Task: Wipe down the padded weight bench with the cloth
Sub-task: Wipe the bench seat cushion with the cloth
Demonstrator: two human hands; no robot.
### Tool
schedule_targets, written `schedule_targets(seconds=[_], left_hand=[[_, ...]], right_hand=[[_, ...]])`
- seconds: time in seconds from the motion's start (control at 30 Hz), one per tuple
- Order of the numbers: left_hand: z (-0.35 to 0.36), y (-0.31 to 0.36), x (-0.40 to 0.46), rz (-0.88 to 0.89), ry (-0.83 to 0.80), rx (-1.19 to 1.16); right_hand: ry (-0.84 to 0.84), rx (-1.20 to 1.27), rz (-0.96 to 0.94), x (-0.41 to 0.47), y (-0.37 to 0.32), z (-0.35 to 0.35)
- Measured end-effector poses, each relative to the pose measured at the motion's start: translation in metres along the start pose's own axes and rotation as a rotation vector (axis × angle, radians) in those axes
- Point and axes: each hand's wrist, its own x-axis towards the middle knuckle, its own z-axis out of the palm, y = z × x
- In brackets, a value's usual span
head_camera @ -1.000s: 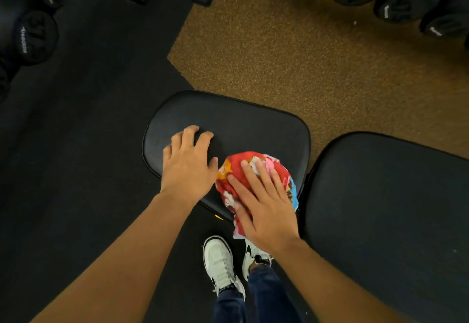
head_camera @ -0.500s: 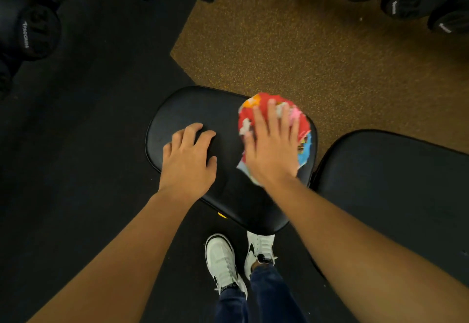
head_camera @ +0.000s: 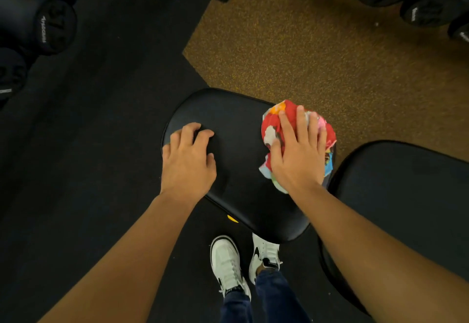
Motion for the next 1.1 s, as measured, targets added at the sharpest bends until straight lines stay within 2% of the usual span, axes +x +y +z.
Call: schedule_targets(seconds=[0.1,0.27,0.4,0.53,0.63,0.7,0.8,0.9,1.0,1.1], left_hand=[[0.0,-0.001,-0.001,0.003,0.01,-0.009],[-0.004,-0.002,0.001,0.011,-0.03,-0.02],[-0.008,-0.004,-0.003,0.032,-0.048,-0.055],[-0.009,-0.005,-0.01,0.112,-0.095,-0.142],[-0.009,-0.003,-0.008,0.139,-0.103,-0.336],[-0.014,0.002,-0.004,0.071,-0.086,-0.558],[-0.027,0.01,0.003,-0.097,-0.15,-0.82],[-0.029,0.014,0.007,-0.139,-0.157,-0.892],[-0.023,0.015,0.007,-0.184,-0.16,-0.9],[-0.016,0.013,0.004,-0.262,-0.15,-0.84]], right_hand=[[-0.006,-0.005,-0.028,0.012,-0.031,0.003],[-0.067,0.07,-0.282,-0.013,-0.076,0.009],[-0.024,0.381,-0.317,-0.041,-0.086,0.01],[-0.073,0.766,-0.184,-0.041,-0.088,-0.002],[-0.187,1.118,0.07,-0.033,-0.089,-0.03],[-0.314,1.328,0.228,-0.025,-0.088,-0.046],[-0.443,1.522,0.362,-0.011,-0.085,-0.058],[-0.505,1.492,0.386,0.005,-0.079,-0.068],[-0.492,1.215,0.293,0.016,-0.072,-0.068],[-0.397,0.991,0.214,0.026,-0.065,-0.065]])
